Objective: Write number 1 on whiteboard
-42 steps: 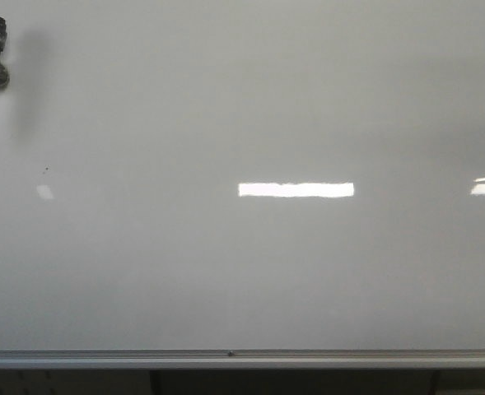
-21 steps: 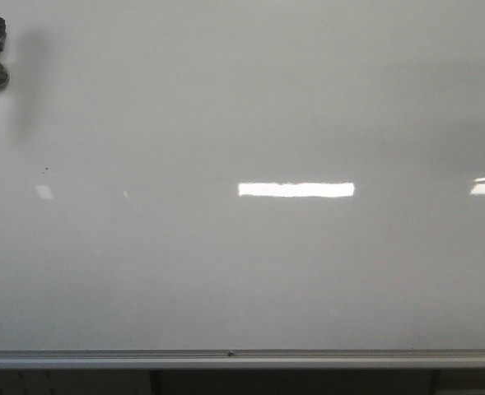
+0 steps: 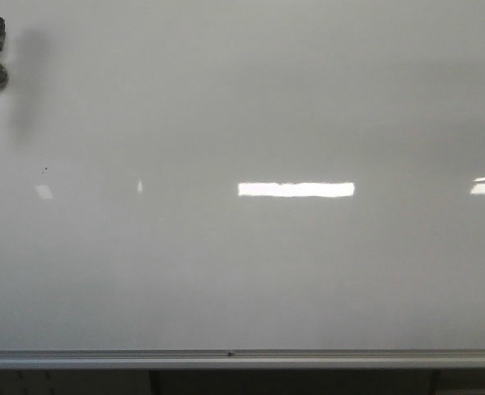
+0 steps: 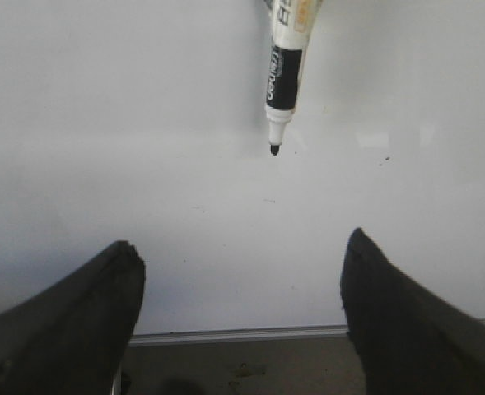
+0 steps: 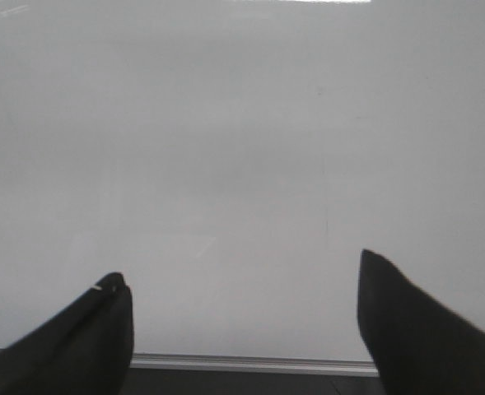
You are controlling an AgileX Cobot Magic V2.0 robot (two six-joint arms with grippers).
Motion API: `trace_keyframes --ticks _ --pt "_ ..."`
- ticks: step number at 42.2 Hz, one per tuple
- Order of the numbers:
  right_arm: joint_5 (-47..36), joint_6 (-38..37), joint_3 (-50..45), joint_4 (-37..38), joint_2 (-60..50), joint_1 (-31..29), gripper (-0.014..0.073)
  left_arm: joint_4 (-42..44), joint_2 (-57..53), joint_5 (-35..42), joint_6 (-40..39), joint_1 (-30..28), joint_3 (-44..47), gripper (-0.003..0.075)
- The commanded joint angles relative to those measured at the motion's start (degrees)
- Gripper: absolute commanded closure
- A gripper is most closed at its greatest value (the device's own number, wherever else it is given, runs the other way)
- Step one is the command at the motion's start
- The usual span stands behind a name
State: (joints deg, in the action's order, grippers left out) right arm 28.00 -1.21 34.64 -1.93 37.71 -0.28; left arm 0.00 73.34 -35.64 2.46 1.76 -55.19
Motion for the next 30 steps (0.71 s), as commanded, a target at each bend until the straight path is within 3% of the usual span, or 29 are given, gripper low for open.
trace_keyframes --ticks 1,9,30 --pt "-3.7 0.4 2.0 0.4 0.1 -0.4 0.0008 -1.0 1.9 2.9 0.5 0.4 -3.9 0.0227" --pt "-3.7 0.4 2.0 0.4 0.1 -0.4 0.0008 -3.3 6.8 3.7 2.2 1.0 -7.4 0.0226" --pt "-3.7 0.4 2.0 0.4 0.1 -0.4 0.0008 -2.9 12.7 15.1 2.2 3.5 -8.6 0.0227"
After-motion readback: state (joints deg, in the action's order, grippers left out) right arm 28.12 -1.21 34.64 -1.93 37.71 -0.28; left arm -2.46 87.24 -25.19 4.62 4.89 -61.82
